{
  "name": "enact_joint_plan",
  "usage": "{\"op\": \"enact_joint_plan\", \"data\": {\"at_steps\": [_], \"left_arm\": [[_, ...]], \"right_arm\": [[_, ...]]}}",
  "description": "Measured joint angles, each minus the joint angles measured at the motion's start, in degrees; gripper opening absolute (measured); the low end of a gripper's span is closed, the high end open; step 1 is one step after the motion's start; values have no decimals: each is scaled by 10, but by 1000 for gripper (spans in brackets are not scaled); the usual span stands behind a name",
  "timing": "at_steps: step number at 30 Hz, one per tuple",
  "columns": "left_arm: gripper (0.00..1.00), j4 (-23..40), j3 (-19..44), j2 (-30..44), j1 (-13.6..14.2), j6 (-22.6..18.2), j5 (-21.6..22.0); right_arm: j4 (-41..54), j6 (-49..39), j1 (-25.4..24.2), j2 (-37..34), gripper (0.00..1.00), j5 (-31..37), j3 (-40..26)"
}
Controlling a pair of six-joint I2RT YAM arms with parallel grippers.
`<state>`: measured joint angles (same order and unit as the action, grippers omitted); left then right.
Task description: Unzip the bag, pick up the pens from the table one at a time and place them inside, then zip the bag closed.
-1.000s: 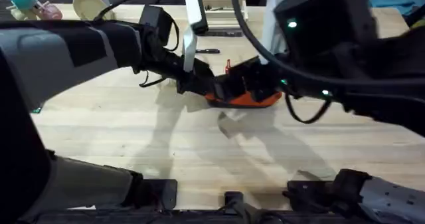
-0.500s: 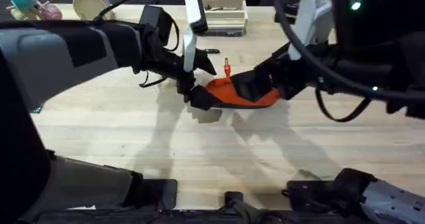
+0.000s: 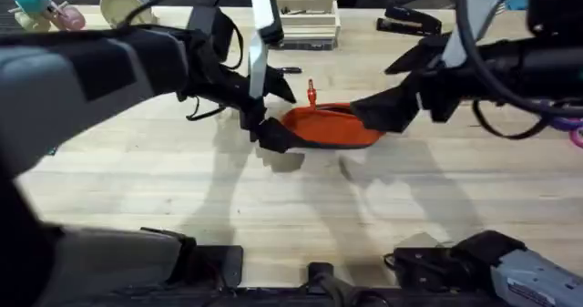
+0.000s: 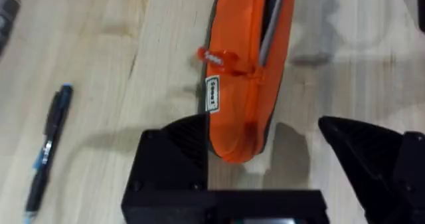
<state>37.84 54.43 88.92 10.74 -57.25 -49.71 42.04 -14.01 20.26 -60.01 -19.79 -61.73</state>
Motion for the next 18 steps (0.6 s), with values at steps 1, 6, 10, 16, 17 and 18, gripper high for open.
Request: {"op": "enact_joint_plan", "data": {"at_steps": [1,6,10,16,17,18], "left_arm": [[993,2,0,-9,0,0,0],[993,3,1,-57,0,0,0],[993,3,1,-70,0,0,0],[994,4,1,-70,0,0,2],[994,4,1,-70,0,0,2],[994,4,1,-70,0,0,2]], "right_arm": [[0,-13,-12,0,997,0,0],[0,-133,-50,0,997,9,0],[0,-257,-52,0,997,9,0],[0,-334,-52,0,997,9,0],[0,-340,-52,0,997,9,0],[0,-345,-52,0,997,9,0]]}}
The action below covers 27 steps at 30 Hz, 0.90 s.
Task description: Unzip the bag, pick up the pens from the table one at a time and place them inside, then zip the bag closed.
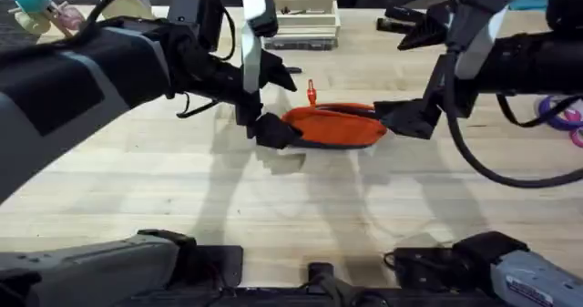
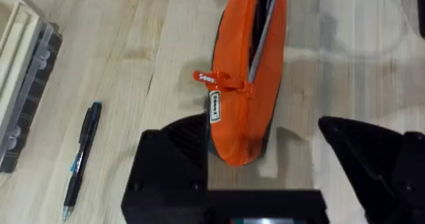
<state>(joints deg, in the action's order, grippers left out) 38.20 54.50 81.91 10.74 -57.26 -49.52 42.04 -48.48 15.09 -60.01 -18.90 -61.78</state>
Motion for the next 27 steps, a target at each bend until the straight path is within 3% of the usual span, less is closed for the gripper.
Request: {"op": "enact_joint_plan", "data": {"at_steps": [2,4,9,10,27], "left_arm": [[994,0,0,0,0,0,0],[994,0,0,0,0,0,0],[994,0,0,0,0,0,0],[994,0,0,0,0,0,0],[993,0,0,0,0,0,0]], "right_arm": [[0,-7,0,-1,995,0,0],[1,-12,0,-4,868,0,0],[1,-17,0,-28,149,0,0],[1,-16,0,-34,65,0,0],[0,-89,0,-179,30,-73,0]]}}
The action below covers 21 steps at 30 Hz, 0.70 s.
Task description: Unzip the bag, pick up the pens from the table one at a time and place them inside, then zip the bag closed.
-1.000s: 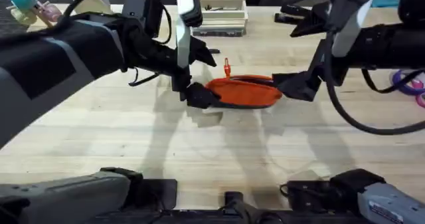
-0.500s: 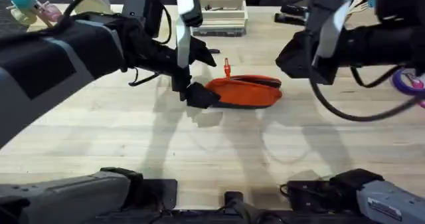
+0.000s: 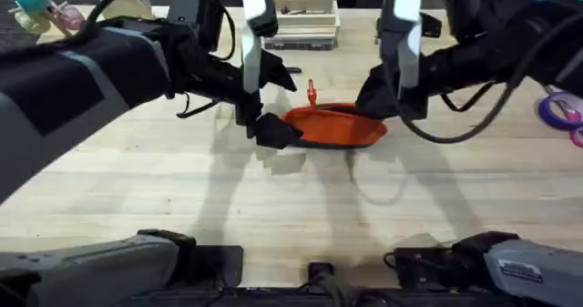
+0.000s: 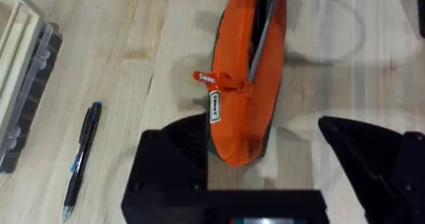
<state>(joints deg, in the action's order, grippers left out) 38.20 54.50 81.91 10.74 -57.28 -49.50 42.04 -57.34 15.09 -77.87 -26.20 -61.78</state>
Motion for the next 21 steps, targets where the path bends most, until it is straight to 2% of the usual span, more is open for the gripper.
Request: {"op": "enact_joint_plan", "data": {"at_steps": [13,21], "left_arm": [[993,0,0,0,0,0,0],[993,0,0,0,0,0,0]], "right_arm": [[-3,-28,0,-47,30,-19,0],[-6,-35,0,-101,30,-22,-2]]}}
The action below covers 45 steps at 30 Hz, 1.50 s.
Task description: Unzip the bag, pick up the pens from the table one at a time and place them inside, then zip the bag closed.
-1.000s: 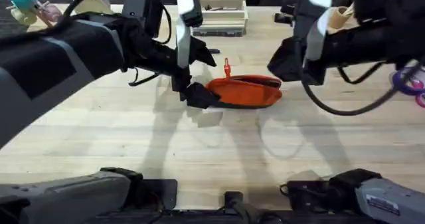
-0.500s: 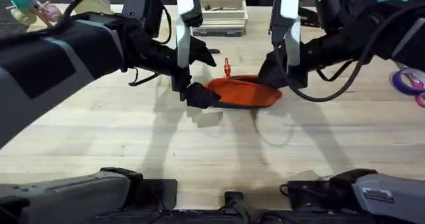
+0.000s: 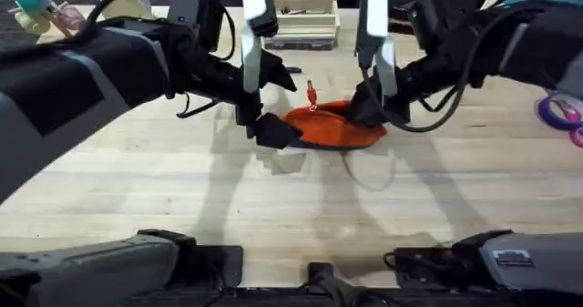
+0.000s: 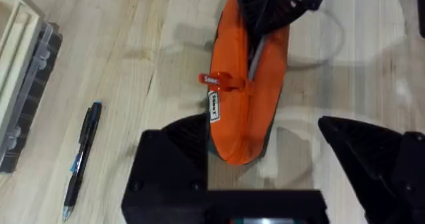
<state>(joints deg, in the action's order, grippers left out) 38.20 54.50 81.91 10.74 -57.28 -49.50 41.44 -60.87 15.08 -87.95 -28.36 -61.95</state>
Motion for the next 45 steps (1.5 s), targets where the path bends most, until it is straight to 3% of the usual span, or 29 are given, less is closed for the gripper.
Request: {"op": "enact_joint_plan", "data": {"at_steps": [8,10,15,16,29,34,37,45], "left_arm": [[993,0,0,0,0,0,0],[993,0,0,0,0,0,0],[993,0,0,0,0,0,0],[993,0,0,0,0,0,0],[993,0,0,0,0,0,1],[993,0,1,0,0,0,21],[993,2,15,0,0,1,49],[991,-1,75,0,0,14,173]], "right_arm": [[-11,-6,0,-29,60,-1,-1],[-11,-8,0,-29,251,-2,-1],[-11,-10,0,-29,946,-2,-1],[-11,-10,0,-29,984,-2,-2],[-9,-10,0,-29,997,-2,-2],[-7,9,-1,-19,997,-10,-2],[-6,30,-2,7,997,-16,-2],[-5,153,-1,100,997,-27,-3]]}}
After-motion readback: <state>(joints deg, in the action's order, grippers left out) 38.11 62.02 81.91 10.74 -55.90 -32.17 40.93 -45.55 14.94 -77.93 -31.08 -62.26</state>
